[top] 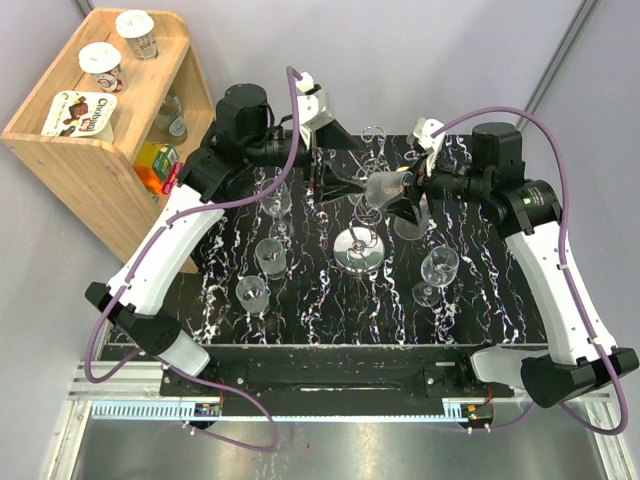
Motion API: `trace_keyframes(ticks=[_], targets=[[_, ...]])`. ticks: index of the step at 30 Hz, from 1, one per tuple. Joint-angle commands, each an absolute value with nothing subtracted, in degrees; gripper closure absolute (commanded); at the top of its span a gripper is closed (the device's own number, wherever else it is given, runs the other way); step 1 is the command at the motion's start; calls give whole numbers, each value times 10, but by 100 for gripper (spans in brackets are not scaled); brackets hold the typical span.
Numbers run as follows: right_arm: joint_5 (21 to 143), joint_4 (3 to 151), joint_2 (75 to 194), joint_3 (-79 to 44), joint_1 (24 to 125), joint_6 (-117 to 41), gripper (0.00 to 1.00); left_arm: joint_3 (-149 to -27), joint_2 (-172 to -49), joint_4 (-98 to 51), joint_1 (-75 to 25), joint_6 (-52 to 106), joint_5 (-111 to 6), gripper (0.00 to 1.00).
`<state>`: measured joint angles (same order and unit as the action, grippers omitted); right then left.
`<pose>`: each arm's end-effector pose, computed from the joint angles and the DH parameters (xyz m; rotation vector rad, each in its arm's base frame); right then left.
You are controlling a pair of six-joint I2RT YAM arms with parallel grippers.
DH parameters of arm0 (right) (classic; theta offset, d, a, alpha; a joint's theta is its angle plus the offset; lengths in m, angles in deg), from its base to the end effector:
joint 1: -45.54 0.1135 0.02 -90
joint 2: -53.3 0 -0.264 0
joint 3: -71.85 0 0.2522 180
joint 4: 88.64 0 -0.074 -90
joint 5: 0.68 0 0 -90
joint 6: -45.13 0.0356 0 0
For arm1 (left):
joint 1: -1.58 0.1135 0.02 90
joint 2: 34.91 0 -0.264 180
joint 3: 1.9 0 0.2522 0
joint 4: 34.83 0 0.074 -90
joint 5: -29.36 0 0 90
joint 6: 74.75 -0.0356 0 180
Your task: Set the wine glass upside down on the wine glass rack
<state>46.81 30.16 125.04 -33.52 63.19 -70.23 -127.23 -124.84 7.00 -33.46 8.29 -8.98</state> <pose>0.2177 0.0945 0.4575 -1.1280 1.6249 0.6688 0.2466 -0.2070 0.5128 1.2355 1.2620 -1.1126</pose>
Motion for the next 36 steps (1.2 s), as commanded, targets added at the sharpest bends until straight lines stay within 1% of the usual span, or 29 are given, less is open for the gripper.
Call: trace_keyframes(ticks=[1, 6, 14, 20, 26, 29, 36], targets=[[479, 385, 1239, -346, 636, -666, 100, -1241, -1215, 56, -337, 45, -123, 1], [470, 414, 1247, -373, 636, -637, 100, -1229, -1202, 77, -333, 8, -146, 1], [438, 435, 1260, -409, 636, -591, 100, -1220, -1192, 67, -300, 7, -144, 1], [416, 441, 1261, -428, 636, -570, 100, -1206, -1186, 49, -258, 7, -41, 1], [378, 450, 1266, -439, 636, -548, 100, -1196, -1195, 35, -251, 6, 48, 1], [362, 462, 1270, -441, 636, -532, 100, -1196, -1206, 20, -255, 21, 66, 1], [332, 477, 1279, -447, 636, -511, 100, -1190, -1213, 5, -268, 24, 57, 1]])
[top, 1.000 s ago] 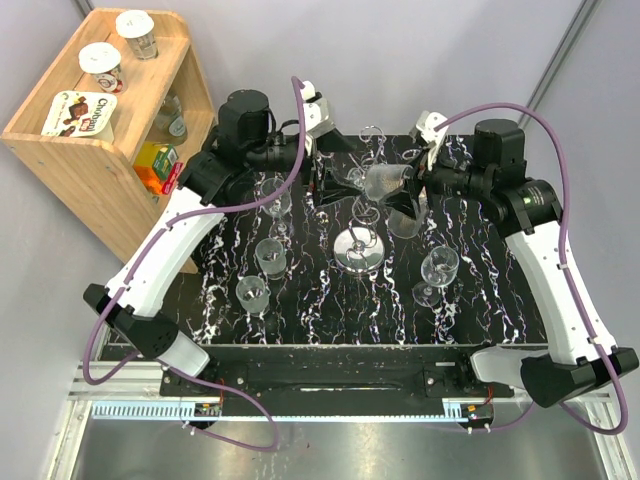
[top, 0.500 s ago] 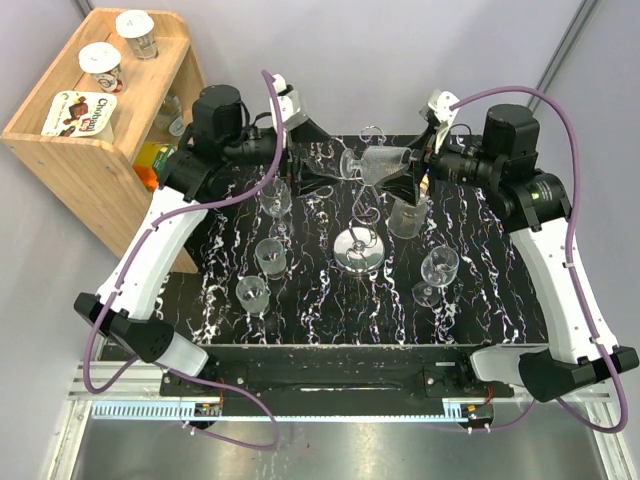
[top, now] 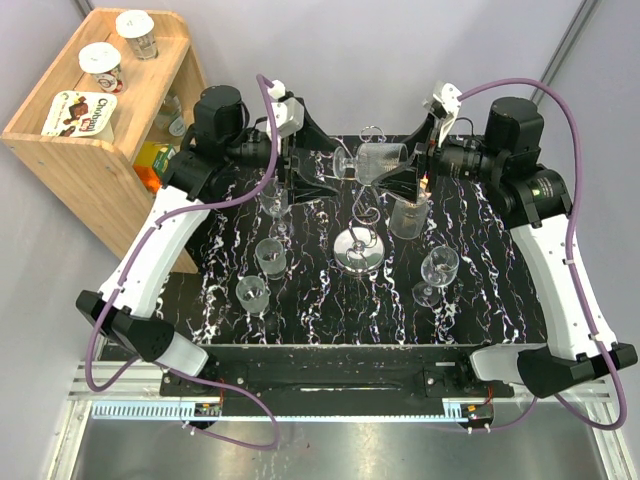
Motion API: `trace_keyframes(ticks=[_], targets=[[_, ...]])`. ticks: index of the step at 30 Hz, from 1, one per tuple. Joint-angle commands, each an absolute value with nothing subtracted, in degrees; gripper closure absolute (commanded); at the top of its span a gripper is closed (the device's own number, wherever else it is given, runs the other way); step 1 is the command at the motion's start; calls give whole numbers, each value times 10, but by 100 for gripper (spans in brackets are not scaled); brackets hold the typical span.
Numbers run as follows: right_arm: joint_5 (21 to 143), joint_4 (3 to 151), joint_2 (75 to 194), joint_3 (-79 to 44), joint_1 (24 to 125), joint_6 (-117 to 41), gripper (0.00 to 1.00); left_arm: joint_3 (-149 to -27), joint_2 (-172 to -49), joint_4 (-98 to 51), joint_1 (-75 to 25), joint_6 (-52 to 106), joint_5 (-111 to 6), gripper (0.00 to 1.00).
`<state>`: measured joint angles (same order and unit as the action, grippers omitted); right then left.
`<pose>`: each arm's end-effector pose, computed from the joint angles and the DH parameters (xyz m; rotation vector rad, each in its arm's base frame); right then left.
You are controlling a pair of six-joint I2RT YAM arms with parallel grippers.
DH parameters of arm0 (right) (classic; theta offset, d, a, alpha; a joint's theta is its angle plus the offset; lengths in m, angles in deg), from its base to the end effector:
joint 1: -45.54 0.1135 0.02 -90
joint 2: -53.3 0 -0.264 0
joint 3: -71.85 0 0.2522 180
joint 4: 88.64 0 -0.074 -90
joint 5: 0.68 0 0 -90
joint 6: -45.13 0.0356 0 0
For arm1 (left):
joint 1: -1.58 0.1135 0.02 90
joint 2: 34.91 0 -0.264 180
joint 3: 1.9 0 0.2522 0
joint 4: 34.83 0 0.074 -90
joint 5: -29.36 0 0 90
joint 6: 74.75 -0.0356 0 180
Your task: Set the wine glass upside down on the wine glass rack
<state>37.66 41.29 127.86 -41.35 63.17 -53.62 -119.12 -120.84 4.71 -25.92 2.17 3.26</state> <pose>0.2211 0.0996 0.5064 -1.0155 1.4614 0.9033 0.2562 -0.1694 0.4950 1.3232 1.1646 -1.1282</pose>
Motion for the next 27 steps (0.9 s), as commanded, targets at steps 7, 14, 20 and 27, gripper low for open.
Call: trace_keyframes(ticks=[7, 14, 20, 27], targets=[[314, 485, 1279, -444, 636, -501, 100, -1192, -1227, -37, -275, 59, 40, 2], [310, 487, 1270, -432, 636, -501, 100, -1209, -1239, -44, -274, 68, 38, 3], [311, 486, 1268, -432, 636, -503, 100, -1196, -1232, -38, -274, 61, 46, 32], [324, 470, 1265, -417, 636, -529, 100, -1197, -1219, -10, -274, 34, 32, 95]])
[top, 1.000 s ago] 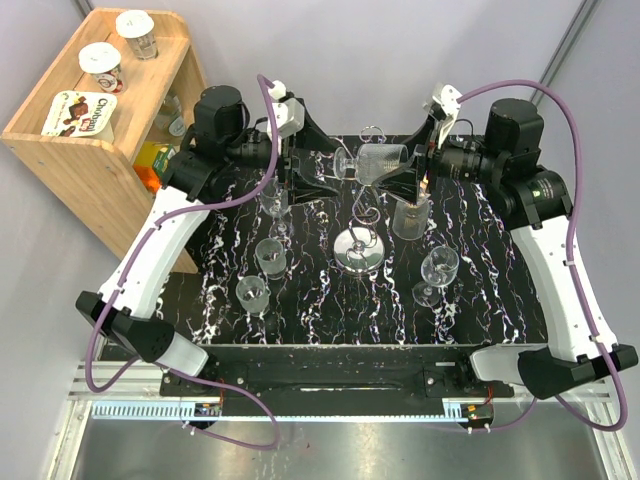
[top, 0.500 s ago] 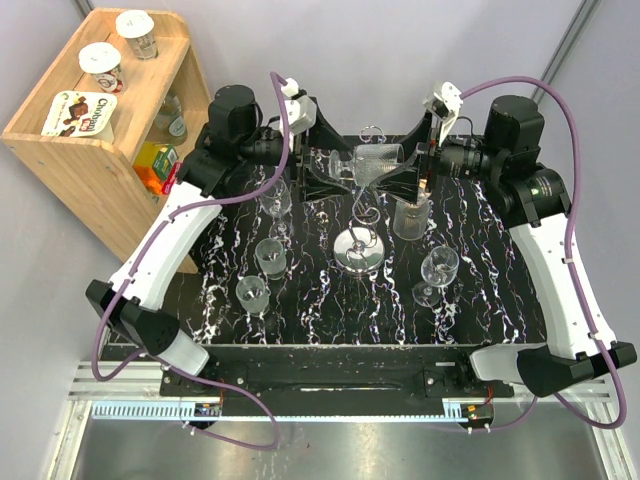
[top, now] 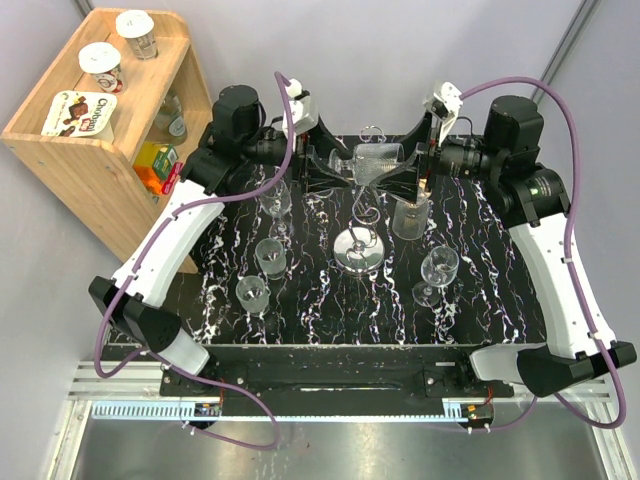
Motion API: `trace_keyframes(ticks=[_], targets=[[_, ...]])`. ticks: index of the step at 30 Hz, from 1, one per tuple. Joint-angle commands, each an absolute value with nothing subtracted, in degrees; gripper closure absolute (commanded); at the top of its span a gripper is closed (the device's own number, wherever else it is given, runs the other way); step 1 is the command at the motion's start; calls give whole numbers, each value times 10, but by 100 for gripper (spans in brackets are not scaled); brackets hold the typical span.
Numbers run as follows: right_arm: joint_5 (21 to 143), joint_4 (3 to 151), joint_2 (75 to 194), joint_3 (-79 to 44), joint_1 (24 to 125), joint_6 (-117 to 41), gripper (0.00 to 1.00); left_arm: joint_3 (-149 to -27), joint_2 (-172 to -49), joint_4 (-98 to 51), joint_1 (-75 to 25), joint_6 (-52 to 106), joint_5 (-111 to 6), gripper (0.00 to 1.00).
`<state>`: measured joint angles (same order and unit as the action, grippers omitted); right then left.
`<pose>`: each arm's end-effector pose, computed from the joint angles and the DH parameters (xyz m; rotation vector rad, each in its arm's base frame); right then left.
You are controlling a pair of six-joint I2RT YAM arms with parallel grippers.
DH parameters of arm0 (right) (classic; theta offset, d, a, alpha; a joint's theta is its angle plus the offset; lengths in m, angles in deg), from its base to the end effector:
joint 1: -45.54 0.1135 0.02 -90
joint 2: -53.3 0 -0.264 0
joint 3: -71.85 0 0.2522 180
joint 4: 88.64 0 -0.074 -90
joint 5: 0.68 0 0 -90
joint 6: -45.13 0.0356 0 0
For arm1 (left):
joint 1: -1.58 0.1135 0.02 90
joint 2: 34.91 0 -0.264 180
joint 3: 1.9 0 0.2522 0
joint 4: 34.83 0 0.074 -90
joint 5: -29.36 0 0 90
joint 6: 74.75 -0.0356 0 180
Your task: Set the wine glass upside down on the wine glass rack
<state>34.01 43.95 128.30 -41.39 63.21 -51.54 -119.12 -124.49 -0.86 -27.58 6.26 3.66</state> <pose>0.2225 0.1016 0.5096 -1.0382 1.4176 0.9679 0.2729 -0.1890 0.4846 1.3175 1.1681 -1.1902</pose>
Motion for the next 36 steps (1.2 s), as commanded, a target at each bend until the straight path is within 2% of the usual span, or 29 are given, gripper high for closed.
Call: trace_keyframes(ticks=[1, 4, 9, 20, 23, 29, 36], targets=[[329, 464, 1264, -414, 636, -538, 100, -1202, -1219, 1, -274, 23, 25, 100], [353, 436, 1262, -399, 636, -579, 98, -1224, -1220, 41, -274, -3, 8, 100], [376, 411, 1254, -358, 636, -618, 85, -1270, -1231, 126, -282, -81, -25, 100], [415, 377, 1258, -334, 637, -671, 30, -1355, -1269, 223, -322, -166, -104, 100], [419, 359, 1275, -355, 638, -684, 25, -1385, -1282, 239, -339, -173, -124, 100], [432, 330, 1297, -375, 646, -709, 2, -1434, -1304, 250, -356, -174, -143, 100], [453, 308, 1307, -387, 658, -733, 1, -1446, -1309, 280, -374, -207, -176, 100]])
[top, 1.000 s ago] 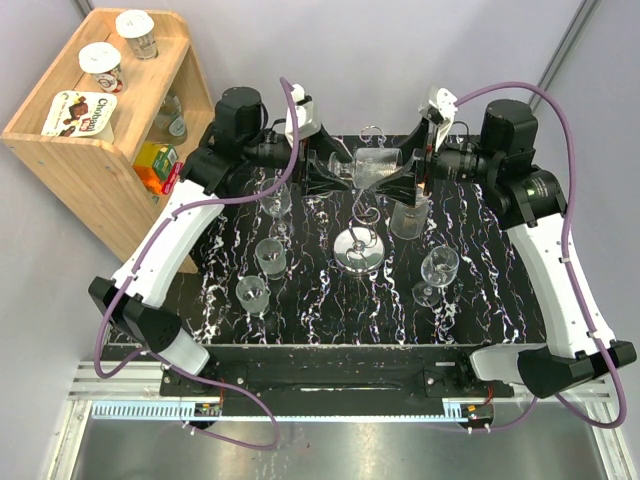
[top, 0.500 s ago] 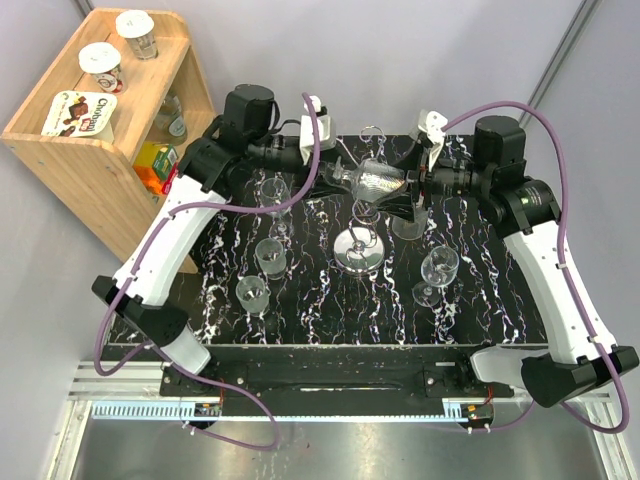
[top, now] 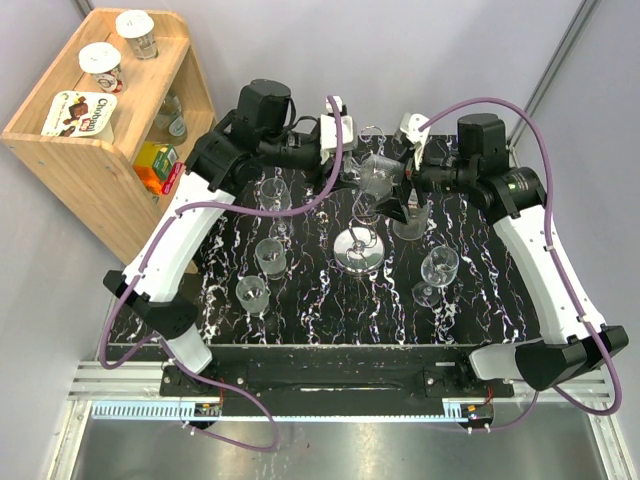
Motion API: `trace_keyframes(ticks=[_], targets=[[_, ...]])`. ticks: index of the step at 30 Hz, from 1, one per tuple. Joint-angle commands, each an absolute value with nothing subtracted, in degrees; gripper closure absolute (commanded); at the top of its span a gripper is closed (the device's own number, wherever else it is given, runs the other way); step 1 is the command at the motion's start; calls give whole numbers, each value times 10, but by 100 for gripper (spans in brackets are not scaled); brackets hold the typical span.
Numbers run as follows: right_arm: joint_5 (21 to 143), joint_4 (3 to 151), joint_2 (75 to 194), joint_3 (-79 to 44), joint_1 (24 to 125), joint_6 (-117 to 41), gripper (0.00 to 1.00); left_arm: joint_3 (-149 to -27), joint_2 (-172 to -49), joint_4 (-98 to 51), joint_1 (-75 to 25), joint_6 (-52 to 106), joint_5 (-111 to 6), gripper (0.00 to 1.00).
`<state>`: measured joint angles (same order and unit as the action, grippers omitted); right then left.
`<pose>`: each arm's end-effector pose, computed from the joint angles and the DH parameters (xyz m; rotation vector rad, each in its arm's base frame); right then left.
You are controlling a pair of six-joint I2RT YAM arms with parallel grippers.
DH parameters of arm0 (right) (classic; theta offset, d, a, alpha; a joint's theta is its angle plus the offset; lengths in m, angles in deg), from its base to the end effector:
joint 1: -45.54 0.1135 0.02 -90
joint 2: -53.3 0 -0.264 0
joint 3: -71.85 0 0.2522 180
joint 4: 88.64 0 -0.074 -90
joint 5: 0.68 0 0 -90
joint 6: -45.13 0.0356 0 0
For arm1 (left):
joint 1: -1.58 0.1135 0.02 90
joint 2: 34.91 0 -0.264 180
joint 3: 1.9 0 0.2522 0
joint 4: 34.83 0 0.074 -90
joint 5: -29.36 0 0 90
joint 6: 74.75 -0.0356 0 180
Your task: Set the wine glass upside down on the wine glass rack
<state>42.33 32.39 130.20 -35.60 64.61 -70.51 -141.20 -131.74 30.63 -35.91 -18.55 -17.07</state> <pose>0.2408 0.1108 0.4520 -1.1872 1.5825 0.7657 0.2463 -0.2199 0.5069 1.4923 1.2317 -0.7871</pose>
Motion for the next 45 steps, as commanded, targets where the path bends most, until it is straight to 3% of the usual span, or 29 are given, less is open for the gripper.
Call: trace_keyframes(ticks=[1, 31, 38, 42, 45], targets=[[456, 306, 1308, -388, 660, -733, 2, -1445, -1309, 281, -375, -208, -178, 100], [510, 206, 1351, -475, 689, -814, 1, -1491, -1328, 404, -412, -309, -216, 100], [513, 207, 1344, -473, 689, -818, 9, -1485, -1325, 404, -411, -313, -223, 100], [525, 208, 1335, -473, 690, -820, 1, -1481, -1319, 405, -410, -316, -225, 100], [536, 219, 1321, -472, 690, -814, 1, -1481, -1316, 405, -410, -316, -226, 100]])
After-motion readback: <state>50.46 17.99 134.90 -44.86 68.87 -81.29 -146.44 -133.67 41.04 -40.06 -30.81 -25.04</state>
